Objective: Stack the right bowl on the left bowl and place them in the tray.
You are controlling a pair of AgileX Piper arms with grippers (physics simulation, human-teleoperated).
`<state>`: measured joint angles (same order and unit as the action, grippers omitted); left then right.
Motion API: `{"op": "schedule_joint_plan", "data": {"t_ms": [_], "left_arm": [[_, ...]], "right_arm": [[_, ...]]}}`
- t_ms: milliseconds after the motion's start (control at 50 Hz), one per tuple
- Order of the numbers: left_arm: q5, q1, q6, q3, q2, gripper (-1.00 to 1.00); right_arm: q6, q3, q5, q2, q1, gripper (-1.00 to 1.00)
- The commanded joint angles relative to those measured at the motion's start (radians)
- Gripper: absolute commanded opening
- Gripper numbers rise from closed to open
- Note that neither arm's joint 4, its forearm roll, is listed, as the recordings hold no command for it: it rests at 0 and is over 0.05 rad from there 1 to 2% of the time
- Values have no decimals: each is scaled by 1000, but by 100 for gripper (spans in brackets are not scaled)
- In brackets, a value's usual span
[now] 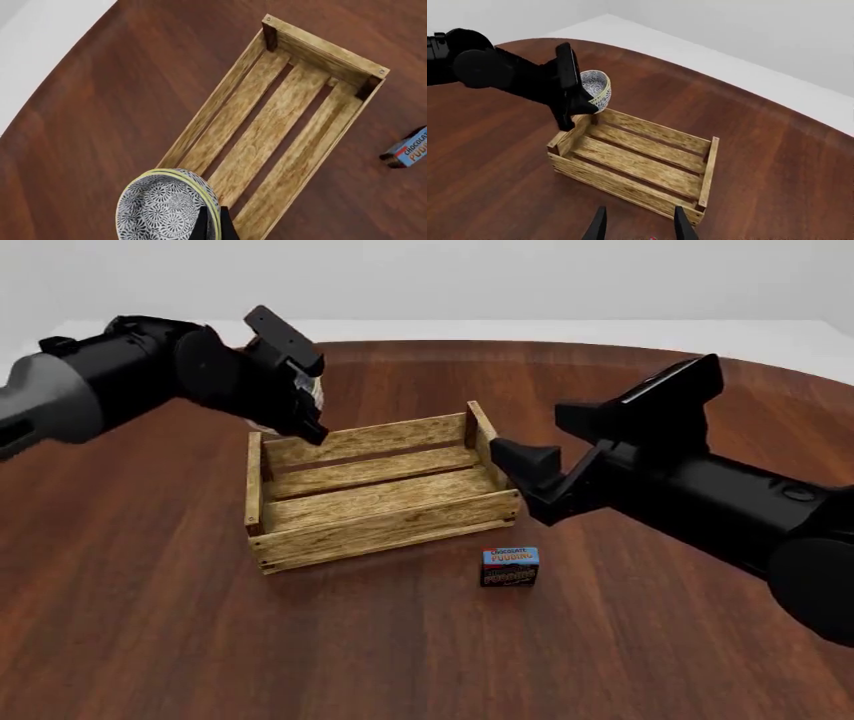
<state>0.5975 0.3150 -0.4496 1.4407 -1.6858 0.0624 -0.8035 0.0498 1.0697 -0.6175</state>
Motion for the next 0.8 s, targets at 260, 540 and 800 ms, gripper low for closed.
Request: {"op": "schedule_joint_plan", "data": {"t_ms": [260,540,800], "left_arm": [[-9,1,57,78,-80,-100],[-9,1,57,78,-80,-100],[20,9,56,133,-141,-100]], "right_arm": [[0,1,6,-8,5,100],[0,1,6,-8,5,100],[1,0,10,-12,4,100]]}}
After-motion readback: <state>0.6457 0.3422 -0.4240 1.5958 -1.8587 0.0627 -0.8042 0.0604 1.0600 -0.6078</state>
